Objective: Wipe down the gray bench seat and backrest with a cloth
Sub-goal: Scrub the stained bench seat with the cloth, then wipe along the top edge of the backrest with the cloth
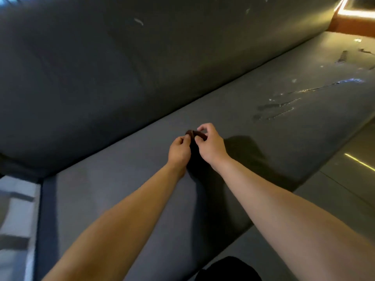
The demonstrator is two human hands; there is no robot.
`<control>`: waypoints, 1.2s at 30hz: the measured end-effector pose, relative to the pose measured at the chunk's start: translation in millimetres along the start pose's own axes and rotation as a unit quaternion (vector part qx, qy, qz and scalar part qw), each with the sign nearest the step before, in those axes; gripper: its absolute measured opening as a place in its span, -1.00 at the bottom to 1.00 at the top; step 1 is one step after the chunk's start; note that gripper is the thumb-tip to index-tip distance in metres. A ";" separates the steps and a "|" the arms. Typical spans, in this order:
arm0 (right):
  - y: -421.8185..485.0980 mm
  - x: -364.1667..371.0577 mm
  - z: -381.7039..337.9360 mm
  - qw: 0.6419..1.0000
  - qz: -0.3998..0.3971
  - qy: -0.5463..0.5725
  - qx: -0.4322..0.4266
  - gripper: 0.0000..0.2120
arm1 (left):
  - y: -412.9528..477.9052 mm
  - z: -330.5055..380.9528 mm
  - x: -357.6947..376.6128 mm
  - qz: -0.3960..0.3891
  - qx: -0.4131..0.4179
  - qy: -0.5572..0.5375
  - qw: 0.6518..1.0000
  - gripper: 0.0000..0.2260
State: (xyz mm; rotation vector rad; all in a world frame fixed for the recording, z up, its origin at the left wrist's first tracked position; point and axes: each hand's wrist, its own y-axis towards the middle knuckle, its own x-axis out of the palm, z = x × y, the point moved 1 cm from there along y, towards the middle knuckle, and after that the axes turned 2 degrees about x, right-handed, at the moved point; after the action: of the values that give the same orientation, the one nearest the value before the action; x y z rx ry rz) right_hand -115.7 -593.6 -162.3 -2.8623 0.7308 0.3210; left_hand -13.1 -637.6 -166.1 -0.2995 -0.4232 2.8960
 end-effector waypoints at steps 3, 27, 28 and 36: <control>-0.2 13.6 -22.6 0.999 -0.017 0.012 0.035 -0.86 | -10.0 17.9 -19.1 0.038 -0.029 0.004 0.999 -0.80; -151.8 132.9 -399.5 0.979 -0.173 -0.040 0.103 -0.78 | -179.4 251.9 -293.5 0.147 -0.116 -0.095 0.978 -0.80; -153.3 143.7 -412.0 0.977 -0.181 -0.052 0.097 -0.78 | -180.9 254.8 -304.1 0.152 -0.109 -0.134 0.973 -0.78; -141.4 231.7 -467.6 0.948 -0.278 -0.152 0.029 -0.79 | -161.5 259.7 -377.4 0.191 -0.081 -0.307 0.929 -0.67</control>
State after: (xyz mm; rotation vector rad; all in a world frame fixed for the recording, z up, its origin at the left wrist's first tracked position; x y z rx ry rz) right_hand 229.0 -676.8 245.8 -2.7168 -0.1241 0.6141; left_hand 317.0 -638.1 190.2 0.5949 -0.7766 3.2935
